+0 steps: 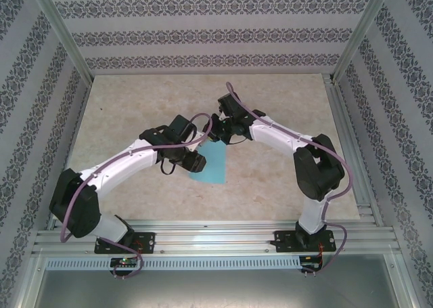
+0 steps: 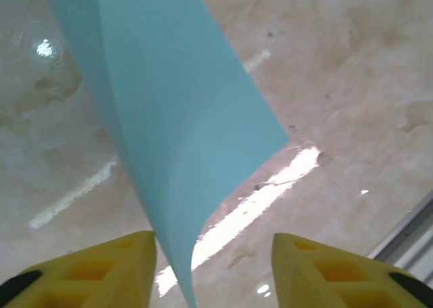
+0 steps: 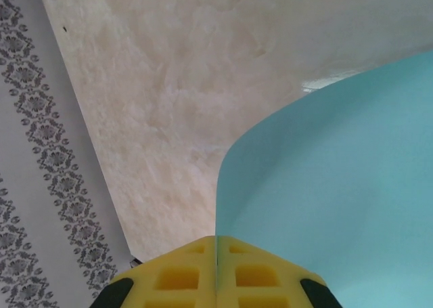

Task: Fold a paper plane with a square sheet of paper (fold left side to right side)
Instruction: First fold in half a square sheet of paper at the center of the table.

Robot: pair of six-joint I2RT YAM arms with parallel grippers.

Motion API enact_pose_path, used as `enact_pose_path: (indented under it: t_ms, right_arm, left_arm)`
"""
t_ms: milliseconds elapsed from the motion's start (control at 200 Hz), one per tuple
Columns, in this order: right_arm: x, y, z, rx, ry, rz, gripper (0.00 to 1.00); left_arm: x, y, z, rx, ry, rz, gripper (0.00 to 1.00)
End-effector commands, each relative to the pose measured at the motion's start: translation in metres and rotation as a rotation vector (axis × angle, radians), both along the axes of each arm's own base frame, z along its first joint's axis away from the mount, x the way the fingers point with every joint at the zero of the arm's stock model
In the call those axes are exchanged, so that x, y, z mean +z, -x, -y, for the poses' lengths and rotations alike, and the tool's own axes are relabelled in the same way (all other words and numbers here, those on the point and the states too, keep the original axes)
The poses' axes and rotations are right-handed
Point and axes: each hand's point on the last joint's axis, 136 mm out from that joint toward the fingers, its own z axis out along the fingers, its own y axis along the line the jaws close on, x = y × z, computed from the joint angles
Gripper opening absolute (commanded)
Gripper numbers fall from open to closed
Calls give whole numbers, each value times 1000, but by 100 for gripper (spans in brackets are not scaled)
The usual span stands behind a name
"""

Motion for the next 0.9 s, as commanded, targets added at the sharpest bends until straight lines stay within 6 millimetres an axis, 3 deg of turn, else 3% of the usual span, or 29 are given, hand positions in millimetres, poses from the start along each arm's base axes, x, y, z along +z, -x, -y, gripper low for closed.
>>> enact_pose_path:
  t_ms: [0,100,175,245,355,570,894]
  right_arm:
    - [1,4,-7,181,-11,60,3]
    - [-4,8,-9,248,-2,65,2]
    - [-4,8,-11,278,-16,74,2]
    - [-6,9,-13,306,-33,77,3]
    - [-10,6,-14,342,-61,84,3]
    - [-17,-3,-8,391,-57,118,7]
    - [-39,-24,9,413,-27,136,7]
  left_arm:
    - [51,3,3,28,198,34,59]
    - [71,-1,-12,100,324,10,64]
    - [73,-7,-26,177,394,-19,66]
    - [61,-14,-42,263,400,-60,67]
    - [25,-20,-59,361,322,-134,66]
    - [-17,-34,-55,423,302,-219,68]
    - [-53,-52,-41,464,267,-297,70]
